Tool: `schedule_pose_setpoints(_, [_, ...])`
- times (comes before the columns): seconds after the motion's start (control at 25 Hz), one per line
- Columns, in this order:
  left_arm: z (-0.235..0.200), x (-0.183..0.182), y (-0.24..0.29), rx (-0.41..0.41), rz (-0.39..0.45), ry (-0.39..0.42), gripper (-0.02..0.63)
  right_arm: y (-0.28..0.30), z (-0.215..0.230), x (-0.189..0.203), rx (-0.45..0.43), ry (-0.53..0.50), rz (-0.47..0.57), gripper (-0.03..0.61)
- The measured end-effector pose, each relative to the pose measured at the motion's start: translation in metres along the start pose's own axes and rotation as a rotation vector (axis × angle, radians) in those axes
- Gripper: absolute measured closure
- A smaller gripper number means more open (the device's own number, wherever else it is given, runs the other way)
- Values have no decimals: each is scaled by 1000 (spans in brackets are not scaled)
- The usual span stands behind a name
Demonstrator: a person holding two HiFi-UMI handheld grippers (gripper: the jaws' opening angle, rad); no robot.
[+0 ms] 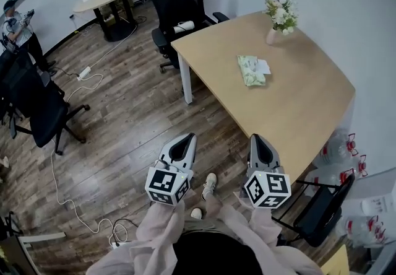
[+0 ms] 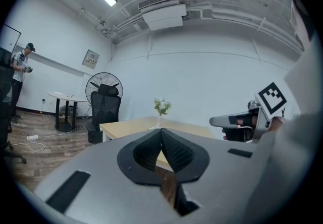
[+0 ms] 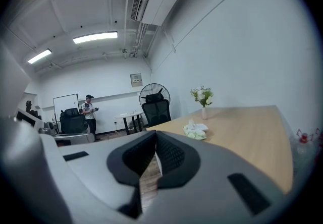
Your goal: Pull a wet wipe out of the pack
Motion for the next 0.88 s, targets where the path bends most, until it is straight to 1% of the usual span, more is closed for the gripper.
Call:
schedule_pose_setpoints(0.24, [-9,-4,50,22,-1,-4,603,45,19,-4,-18,2,-17,566])
schedule_pose_setpoints(0.52, [-21,-10,96,7,-5,0,603,91,39,-15,-42,-1,-23,566])
schedule_pose_setpoints(0.88, [-27,-10,145,-3,-2,6,603,135,69,-22,-61,-12,-31,567])
Point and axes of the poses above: the fingertips, and each gripper's own axes: y forward along the fingers, z to its right, x out of its underside, the point moved 4 cm from there along -y, backward along the fingers, and after that the axes turned 7 degrees about z, right-handed, at the moved point
